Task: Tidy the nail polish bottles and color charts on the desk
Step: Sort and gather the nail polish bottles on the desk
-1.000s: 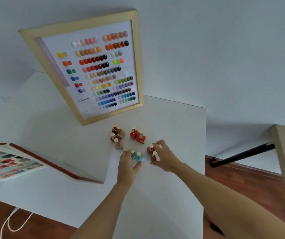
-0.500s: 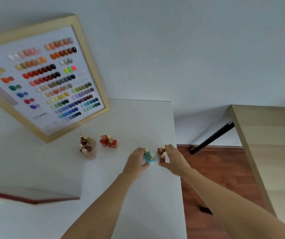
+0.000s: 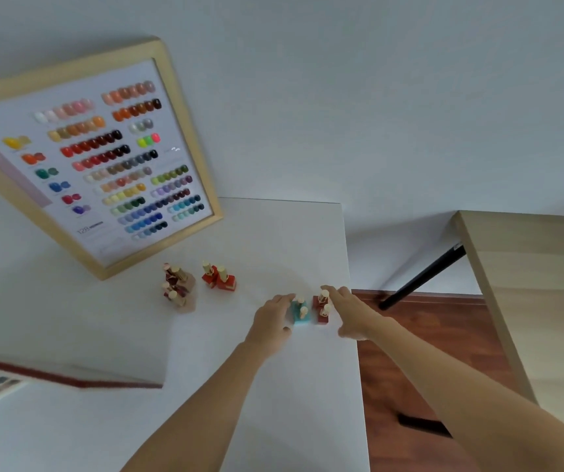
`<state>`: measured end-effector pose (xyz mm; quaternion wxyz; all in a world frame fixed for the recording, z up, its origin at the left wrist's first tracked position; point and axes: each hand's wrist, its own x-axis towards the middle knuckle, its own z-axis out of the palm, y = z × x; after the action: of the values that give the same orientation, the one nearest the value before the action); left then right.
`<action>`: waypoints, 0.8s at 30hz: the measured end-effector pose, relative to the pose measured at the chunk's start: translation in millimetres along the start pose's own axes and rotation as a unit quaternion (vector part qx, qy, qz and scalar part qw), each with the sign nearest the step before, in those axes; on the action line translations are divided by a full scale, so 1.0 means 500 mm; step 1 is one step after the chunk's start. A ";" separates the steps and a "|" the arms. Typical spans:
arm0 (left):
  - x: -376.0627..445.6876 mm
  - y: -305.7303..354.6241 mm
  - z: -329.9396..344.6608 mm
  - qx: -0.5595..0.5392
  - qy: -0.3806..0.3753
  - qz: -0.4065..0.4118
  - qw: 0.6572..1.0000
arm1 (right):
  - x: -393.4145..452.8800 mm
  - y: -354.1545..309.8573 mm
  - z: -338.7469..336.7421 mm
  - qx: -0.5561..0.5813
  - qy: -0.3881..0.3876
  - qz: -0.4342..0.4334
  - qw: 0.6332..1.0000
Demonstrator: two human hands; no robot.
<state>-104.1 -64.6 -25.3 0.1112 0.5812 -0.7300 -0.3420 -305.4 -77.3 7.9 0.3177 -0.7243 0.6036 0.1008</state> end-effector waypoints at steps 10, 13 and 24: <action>-0.112 -0.062 -0.058 -0.133 0.332 -0.133 0.924 | 0.085 -0.094 -0.153 -0.004 0.025 -0.042 0.999; -0.129 -0.092 -0.083 -0.177 0.409 -0.206 0.871 | 0.116 -0.158 -0.149 0.041 0.013 -0.072 0.996; -0.111 -0.189 -0.164 -0.231 0.330 -0.306 0.862 | 0.208 -0.320 -0.069 0.023 -0.060 -0.116 0.991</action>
<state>31.3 -52.2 -11.0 0.3665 0.8119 -0.3359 -0.3061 -137.4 -170.7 33.9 0.3797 -0.7747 0.4972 0.0923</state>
